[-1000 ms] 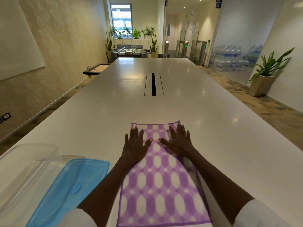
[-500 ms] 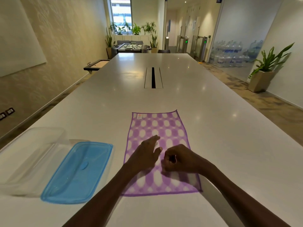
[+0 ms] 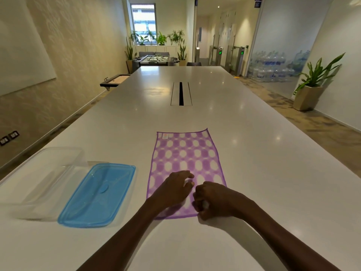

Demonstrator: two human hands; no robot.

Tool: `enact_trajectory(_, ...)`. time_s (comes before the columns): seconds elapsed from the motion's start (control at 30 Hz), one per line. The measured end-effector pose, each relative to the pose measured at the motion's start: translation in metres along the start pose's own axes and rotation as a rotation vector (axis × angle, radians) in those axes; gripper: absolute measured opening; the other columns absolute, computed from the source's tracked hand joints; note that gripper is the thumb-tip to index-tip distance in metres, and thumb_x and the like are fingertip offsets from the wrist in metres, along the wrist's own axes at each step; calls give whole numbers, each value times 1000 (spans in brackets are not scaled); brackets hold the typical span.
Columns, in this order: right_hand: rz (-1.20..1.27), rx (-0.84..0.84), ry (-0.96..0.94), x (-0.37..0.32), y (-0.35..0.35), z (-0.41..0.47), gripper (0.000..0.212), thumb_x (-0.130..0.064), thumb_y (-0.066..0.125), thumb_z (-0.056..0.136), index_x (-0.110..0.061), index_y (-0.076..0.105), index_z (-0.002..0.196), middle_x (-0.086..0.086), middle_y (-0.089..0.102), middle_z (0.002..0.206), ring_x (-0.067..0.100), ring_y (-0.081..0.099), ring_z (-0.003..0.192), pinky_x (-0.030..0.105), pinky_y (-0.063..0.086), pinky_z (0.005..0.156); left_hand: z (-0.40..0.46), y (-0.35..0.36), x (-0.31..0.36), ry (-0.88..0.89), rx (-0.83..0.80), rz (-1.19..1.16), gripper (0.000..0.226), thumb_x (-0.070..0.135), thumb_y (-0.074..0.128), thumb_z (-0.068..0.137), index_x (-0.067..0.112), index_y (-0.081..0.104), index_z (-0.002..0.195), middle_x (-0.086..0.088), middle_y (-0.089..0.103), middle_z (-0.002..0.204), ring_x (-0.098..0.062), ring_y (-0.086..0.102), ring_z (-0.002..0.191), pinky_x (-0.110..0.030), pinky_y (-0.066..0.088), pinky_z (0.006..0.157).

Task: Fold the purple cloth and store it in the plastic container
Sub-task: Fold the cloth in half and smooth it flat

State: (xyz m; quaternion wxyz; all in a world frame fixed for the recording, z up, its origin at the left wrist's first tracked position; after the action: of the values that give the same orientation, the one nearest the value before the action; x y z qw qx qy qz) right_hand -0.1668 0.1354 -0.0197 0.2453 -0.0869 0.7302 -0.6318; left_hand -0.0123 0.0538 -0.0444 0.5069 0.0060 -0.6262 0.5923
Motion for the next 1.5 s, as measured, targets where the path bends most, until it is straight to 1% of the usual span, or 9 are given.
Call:
enact_trajectory(0.27, 154, 155, 111, 4, -11, -3, 17, -27, 71, 84, -11, 69, 89, 7, 74, 86, 19, 67, 75, 30, 53, 67, -24, 0, 7, 58, -53, -111, 30, 8, 48, 89, 5, 70, 109, -9, 75, 102, -18, 70, 90, -30, 57, 81)
enact_trajectory(0.37, 201, 212, 140, 4, -14, 1, 18, -27, 70, 85, -10, 66, 83, 5, 69, 78, 17, 62, 69, 31, 50, 63, -32, -1, 11, 103, -72, -129, 22, 20, 61, 85, 13, 73, 103, 0, 75, 89, -5, 65, 74, -14, 48, 65)
enact_trajectory(0.53, 349, 295, 124, 7, -13, 2, 8, -14, 60, 92, -13, 63, 99, -11, 61, 73, 0, 53, 60, 14, 39, 57, -39, -5, 1, 75, 4, 38, 18, 26, 63, 87, 13, 72, 95, -2, 72, 81, -12, 64, 66, -8, 39, 58)
enact_trajectory(0.67, 326, 194, 133, 14, -14, -6, 26, -22, 72, 87, -15, 65, 111, -9, 63, 82, 1, 56, 68, 13, 44, 61, -42, -27, -7, 67, 57, 86, 16, 18, 62, 85, 18, 77, 93, 2, 76, 83, -8, 67, 70, -16, 46, 62)
enact_trajectory(0.93, 158, 36, 118, 40, -27, -35, 18, -6, 63, 85, -11, 72, 99, 2, 70, 93, 7, 57, 74, 16, 44, 67, -45, -78, -21, 68, 25, 109, 14, 14, 67, 85, 19, 78, 93, 4, 77, 84, -8, 70, 77, -21, 50, 68)
enact_trajectory(1.1, 379, 41, 164, 52, -42, -51, 13, -11, 70, 86, -15, 76, 97, -3, 74, 87, 4, 66, 74, 23, 54, 70, -48, -98, -24, -68, 23, -2, 7, 22, 73, 83, 26, 78, 83, 11, 74, 71, -2, 67, 69, -17, 45, 62)
enact_trajectory(1.2, 551, 22, 194, 59, -49, -61, 14, -8, 71, 85, -17, 77, 94, 5, 76, 86, 13, 70, 76, 37, 57, 75, -51, -108, -24, -133, -35, -107, 3, 28, 76, 80, 25, 78, 80, 0, 75, 71, -10, 67, 66, -31, 51, 64)
enact_trajectory(1.37, 805, -61, 139, 66, -59, -76, 22, 1, 66, 81, -12, 78, 94, 13, 77, 91, 21, 70, 83, 32, 56, 78, -56, -125, -21, -174, -242, -339, 16, 25, 75, 82, 11, 77, 89, -20, 72, 84, -20, 68, 76, -42, 57, 77)
enact_trajectory(1.5, 895, -123, 69, 69, -64, -80, 15, -2, 68, 83, -5, 75, 96, 19, 75, 91, 27, 70, 84, 36, 55, 79, -60, -133, -19, -207, -342, -492, 30, 33, 75, 79, 7, 75, 94, -16, 75, 89, -27, 72, 87, -37, 59, 80)
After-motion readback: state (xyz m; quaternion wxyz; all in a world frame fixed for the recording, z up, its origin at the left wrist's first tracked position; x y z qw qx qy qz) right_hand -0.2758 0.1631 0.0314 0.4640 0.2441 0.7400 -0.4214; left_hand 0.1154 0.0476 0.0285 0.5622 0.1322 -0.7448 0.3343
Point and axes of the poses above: each hand's wrist, its own z-axis towards the middle knuckle, its own y-axis out of the palm, x = y × z, the point moved 1 cm from there along z, towards the middle knuckle
